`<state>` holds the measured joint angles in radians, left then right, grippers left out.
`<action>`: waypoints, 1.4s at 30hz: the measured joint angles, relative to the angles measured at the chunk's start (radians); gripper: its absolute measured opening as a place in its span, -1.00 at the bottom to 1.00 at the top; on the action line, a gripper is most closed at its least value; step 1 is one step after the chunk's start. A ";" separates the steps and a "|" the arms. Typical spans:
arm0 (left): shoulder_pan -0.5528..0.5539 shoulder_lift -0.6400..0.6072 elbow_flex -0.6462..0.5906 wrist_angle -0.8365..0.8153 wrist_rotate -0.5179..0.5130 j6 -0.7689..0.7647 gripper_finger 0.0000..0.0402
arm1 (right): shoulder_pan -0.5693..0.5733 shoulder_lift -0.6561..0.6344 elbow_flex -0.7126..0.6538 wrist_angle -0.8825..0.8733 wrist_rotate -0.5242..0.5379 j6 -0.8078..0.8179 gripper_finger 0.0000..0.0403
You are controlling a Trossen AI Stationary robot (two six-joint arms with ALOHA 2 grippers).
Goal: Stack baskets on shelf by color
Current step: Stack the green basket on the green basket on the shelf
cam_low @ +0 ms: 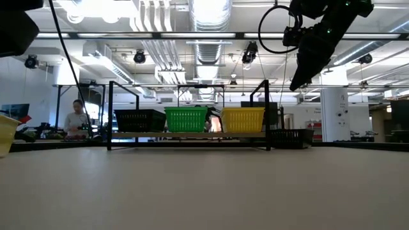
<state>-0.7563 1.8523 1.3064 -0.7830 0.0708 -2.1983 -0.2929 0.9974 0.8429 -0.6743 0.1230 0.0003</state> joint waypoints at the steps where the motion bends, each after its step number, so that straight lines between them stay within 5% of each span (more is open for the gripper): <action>1: 0.004 0.000 0.000 -0.001 0.001 0.003 -0.27 | 0.000 0.000 0.000 0.000 0.000 -0.001 -0.51; 8: 0.025 -0.059 0.032 -0.024 -0.002 0.138 -0.93 | 0.000 0.000 0.000 0.000 0.000 -0.005 -0.52; 22: 0.199 -0.190 0.257 -0.024 0.003 0.918 -0.99 | 0.000 0.000 0.000 0.000 0.000 0.048 -0.61; 31: 0.502 -0.232 0.421 -0.249 0.006 1.486 -1.00 | 0.018 0.000 0.000 -0.063 -0.198 0.238 -0.61; 38: 0.798 -0.233 0.480 -0.354 0.005 1.935 -1.00 | 0.147 -0.003 0.000 -0.168 -0.192 0.424 -0.67; 42: 0.933 -0.233 0.474 -0.352 -0.054 2.125 -1.00 | 0.260 -0.003 0.000 -0.166 -0.095 0.557 -0.69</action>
<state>0.1769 1.6193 1.7808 -1.1350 0.0164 -0.0732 -0.0326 0.9947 0.8425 -0.8398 0.0280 0.5569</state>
